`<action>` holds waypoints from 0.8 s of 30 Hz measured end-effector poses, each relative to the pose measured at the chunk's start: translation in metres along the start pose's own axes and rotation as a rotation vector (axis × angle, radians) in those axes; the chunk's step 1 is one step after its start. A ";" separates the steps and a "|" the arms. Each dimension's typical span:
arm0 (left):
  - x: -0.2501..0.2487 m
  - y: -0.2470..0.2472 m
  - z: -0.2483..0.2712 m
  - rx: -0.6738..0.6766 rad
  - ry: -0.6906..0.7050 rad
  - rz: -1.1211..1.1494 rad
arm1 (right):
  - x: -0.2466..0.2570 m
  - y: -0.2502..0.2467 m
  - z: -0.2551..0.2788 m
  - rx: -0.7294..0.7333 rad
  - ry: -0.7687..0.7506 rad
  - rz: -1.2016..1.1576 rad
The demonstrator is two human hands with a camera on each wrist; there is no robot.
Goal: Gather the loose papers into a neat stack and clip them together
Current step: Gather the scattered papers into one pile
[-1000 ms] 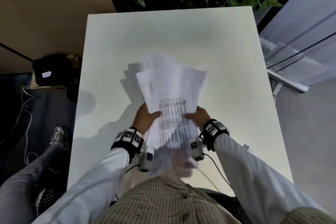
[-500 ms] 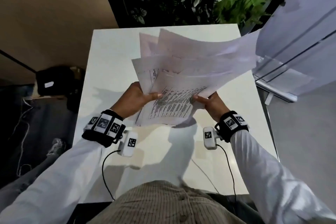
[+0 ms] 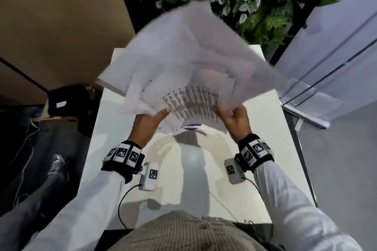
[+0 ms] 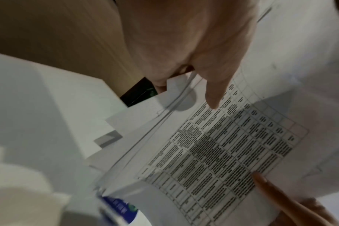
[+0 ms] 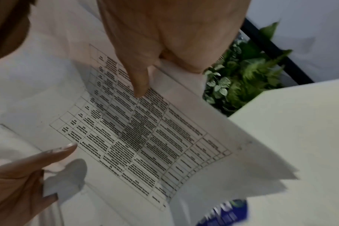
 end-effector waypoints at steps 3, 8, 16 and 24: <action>0.040 0.014 0.008 0.032 -0.076 0.015 | -0.050 0.006 0.018 0.008 0.152 0.139; 0.072 0.028 0.008 -0.009 -0.195 0.134 | -0.052 0.011 0.020 -0.064 0.130 0.155; 0.082 -0.010 0.004 0.013 -0.159 0.142 | -0.027 0.000 0.030 0.050 0.044 -0.079; 0.088 0.031 -0.003 0.058 -0.123 -0.093 | -0.048 0.028 0.030 0.018 0.084 0.096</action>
Point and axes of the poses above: each hand's wrist, its own z-axis away from the middle knuckle, its own y-axis out of the palm, x = y × z, the point moved 9 cm from there along -z, towards the middle knuckle, and after that the axes turned 2 degrees about y, right-handed, at the moved point
